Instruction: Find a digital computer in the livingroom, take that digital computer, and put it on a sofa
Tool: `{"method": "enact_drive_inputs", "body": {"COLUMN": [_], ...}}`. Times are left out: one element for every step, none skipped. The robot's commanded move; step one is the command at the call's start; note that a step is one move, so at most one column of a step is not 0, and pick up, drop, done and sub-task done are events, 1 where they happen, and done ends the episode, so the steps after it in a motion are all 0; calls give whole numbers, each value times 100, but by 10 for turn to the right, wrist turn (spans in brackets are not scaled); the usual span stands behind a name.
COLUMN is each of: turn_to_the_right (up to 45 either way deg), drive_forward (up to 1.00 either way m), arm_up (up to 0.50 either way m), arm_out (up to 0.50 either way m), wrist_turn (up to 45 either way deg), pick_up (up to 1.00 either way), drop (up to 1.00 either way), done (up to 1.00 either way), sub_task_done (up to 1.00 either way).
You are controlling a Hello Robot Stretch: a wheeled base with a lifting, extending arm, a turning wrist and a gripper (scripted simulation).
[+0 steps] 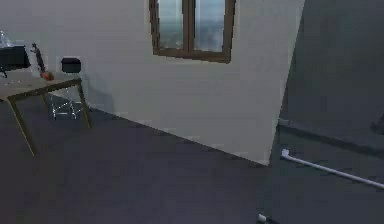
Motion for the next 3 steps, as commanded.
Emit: {"method": "enact_drive_inputs", "body": {"turn_to_the_right": [-450,-450,-450], "drive_forward": [0,0,0], "arm_up": [0,0,0], "arm_out": [0,0,0], "wrist_turn": [0,0,0], "pick_up": [0,0,0], "drop": [0,0,0], "done": [0,0,0], "sub_task_done": [0,0,0]}}
